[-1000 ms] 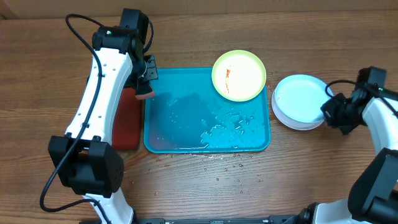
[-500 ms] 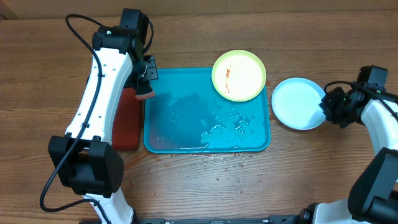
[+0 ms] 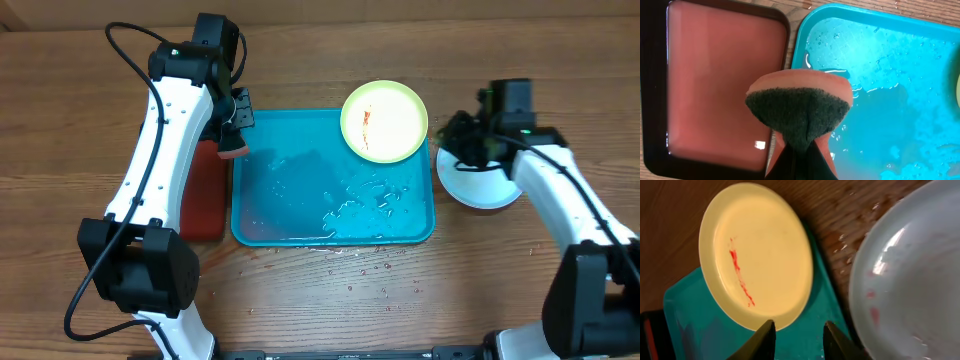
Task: Clean dirty plates on tray and stack at the side
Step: 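Reach the right gripper to the yellow plate rim and drag it center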
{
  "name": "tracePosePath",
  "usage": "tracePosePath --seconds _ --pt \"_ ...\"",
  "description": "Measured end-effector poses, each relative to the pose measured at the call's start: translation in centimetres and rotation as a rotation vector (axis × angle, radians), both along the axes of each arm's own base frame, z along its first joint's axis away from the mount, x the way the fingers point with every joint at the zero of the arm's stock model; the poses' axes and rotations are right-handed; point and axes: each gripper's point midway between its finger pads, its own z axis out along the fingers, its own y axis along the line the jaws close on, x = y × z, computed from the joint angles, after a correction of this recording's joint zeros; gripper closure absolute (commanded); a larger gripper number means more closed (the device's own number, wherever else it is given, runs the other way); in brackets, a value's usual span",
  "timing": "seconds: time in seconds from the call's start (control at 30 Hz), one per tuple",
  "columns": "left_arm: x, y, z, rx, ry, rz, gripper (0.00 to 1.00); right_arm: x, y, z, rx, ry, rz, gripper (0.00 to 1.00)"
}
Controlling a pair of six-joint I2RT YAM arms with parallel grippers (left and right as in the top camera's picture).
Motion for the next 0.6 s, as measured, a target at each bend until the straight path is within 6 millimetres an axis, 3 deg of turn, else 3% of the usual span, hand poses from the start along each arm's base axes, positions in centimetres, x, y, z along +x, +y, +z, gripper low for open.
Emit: tracePosePath --seconds 0.23,0.33,0.6 --pt "0.4 -0.1 0.1 -0.002 -0.015 0.0 0.96 0.6 3.4 -5.0 -0.034 0.066 0.026 0.66" --pt "0.4 -0.1 0.1 -0.002 -0.015 0.0 0.96 0.4 4.3 -6.6 -0.053 0.095 0.025 0.71" --pt "0.4 -0.1 0.1 -0.002 -0.015 0.0 0.96 -0.3 5.6 -7.5 -0.077 0.117 0.043 0.82"
